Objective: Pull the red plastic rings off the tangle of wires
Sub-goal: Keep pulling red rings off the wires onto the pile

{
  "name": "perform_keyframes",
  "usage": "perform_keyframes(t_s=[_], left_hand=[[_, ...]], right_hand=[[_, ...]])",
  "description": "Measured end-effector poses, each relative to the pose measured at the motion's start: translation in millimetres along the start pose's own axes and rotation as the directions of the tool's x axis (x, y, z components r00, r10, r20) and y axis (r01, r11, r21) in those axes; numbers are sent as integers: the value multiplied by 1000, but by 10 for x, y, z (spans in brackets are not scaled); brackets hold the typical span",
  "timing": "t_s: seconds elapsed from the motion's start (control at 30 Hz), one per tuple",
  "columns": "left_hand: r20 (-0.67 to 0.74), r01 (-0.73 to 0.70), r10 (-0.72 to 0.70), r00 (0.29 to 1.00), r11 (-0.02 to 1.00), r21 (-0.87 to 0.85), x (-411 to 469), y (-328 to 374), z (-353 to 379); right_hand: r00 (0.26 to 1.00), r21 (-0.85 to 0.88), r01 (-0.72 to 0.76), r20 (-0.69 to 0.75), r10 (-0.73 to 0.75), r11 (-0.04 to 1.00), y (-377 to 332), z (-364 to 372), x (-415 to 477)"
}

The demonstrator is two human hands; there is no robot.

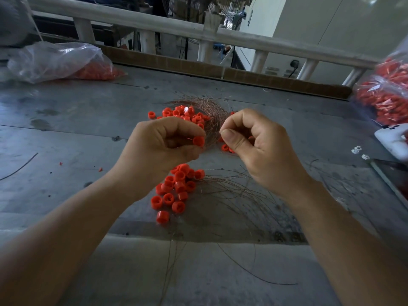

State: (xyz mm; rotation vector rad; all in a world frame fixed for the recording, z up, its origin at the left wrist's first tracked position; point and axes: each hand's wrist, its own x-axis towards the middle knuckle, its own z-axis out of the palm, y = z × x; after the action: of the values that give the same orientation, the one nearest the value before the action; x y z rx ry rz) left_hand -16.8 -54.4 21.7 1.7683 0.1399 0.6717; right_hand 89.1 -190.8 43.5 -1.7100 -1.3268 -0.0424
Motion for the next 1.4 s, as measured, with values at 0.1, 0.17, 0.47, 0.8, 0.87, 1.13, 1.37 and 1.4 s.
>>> perform_keyframes(t_s=[0.1,0.17,0.47,0.8,0.87,1.13,1.37,1.4], left_hand=[[23,2,-1,1000,999,-45,1,2,3],[46,-4,7,999,998,-61,3,3,3],[108,-8,20,994,994,-113,2,21,6],[115,8,13,993,984,-180,-10,8,-6],[110,3,17,994,984,-180,-11,8,-2],[105,24,0,994,974,-225,-16,14,0],[110,32,-6,994,973,-230,-18,12,-2],[112,31,-5,994,973,-230,-19,12,-4]], right_hand=[[999,2,-12,31,12,1000,13,-9,-3],[998,-5,-26,63,26,1000,21,-2,-3],[993,-2,-39,115,39,999,15,22,1],[994,-27,-58,89,61,998,10,42,-16],[995,-40,-54,82,58,998,10,46,-20],[996,-49,-62,63,65,997,12,45,-19],[996,-60,-56,60,59,997,13,43,-23],[997,-59,-55,59,59,997,13,41,-22]])
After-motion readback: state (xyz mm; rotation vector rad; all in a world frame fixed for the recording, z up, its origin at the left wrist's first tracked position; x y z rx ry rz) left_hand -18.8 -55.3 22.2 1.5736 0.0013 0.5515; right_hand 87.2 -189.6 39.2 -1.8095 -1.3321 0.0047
